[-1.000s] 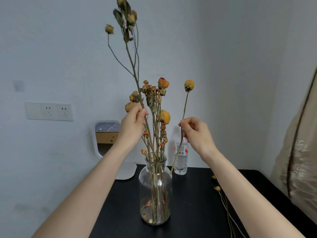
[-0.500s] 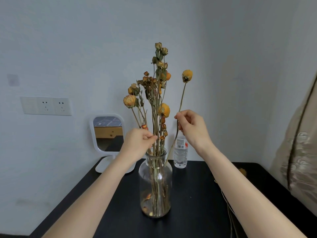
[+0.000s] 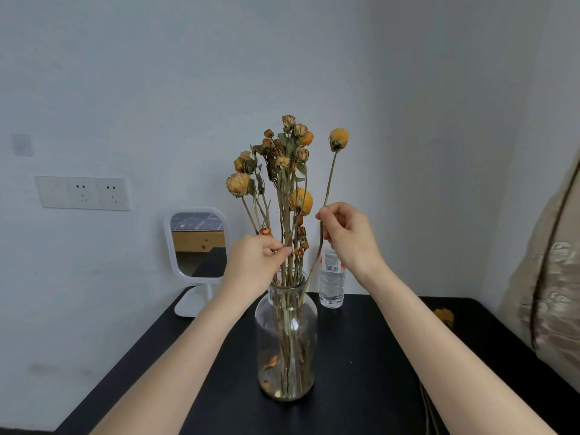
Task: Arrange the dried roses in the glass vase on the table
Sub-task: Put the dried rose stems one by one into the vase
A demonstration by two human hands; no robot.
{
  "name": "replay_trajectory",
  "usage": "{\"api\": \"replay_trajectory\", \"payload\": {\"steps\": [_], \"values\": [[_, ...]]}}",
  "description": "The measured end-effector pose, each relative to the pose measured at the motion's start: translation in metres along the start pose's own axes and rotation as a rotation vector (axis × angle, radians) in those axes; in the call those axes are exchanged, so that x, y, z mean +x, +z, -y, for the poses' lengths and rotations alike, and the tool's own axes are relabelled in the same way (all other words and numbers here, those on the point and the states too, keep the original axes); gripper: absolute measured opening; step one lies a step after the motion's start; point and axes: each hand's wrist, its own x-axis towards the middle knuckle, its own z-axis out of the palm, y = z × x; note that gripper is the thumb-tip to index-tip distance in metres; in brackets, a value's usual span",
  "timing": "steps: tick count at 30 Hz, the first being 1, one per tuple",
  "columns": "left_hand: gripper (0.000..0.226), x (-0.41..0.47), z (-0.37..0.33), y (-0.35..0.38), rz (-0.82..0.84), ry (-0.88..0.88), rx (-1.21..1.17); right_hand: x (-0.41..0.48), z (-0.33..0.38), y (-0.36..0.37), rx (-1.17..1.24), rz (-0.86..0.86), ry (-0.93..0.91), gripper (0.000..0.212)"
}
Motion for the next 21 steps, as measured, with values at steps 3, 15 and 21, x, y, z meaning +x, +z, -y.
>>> {"api": "replay_trajectory", "payload": {"steps": [3,15,21], "values": [[0.018,-0.001,0.000,-0.001,-0.005,0.005,-0.002,0.001,-0.001,0.000,-0.005,-0.003,0.001,0.019],[0.025,-0.041,0.026,0.012,-0.220,0.014,-0.164,-0.001,-0.004,-0.003,0.010,-0.013,0.015,0.018],[0.070,-0.053,0.047,0.036,-0.156,-0.154,-0.196,0.003,0.003,-0.003,0.023,-0.061,-0.014,0.017]]}}
